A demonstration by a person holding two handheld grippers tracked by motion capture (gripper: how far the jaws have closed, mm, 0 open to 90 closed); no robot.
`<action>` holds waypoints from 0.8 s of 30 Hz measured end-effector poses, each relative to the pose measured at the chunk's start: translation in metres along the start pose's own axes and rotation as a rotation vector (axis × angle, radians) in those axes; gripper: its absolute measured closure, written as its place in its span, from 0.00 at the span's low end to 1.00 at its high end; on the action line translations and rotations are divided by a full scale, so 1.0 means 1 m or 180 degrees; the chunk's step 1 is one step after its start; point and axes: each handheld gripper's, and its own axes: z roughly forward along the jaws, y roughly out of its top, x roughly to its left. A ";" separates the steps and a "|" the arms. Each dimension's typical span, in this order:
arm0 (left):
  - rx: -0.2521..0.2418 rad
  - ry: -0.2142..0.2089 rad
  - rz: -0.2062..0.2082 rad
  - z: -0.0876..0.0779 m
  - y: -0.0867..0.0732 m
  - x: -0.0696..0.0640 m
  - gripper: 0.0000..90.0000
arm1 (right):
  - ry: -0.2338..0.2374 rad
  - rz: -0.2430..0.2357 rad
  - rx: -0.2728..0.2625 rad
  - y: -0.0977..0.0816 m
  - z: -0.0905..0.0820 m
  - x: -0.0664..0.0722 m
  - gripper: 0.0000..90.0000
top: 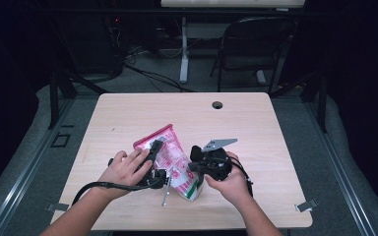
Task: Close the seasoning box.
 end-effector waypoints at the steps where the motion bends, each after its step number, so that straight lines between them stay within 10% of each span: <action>1: -0.0002 -0.0004 -0.0013 0.000 0.000 0.000 0.81 | -0.0001 -0.0001 -0.0007 0.000 0.000 0.000 1.00; 24: 0.0000 -0.0144 -0.0186 0.000 -0.004 -0.006 0.81 | 0.0005 -0.0010 -0.0025 0.001 0.000 0.000 1.00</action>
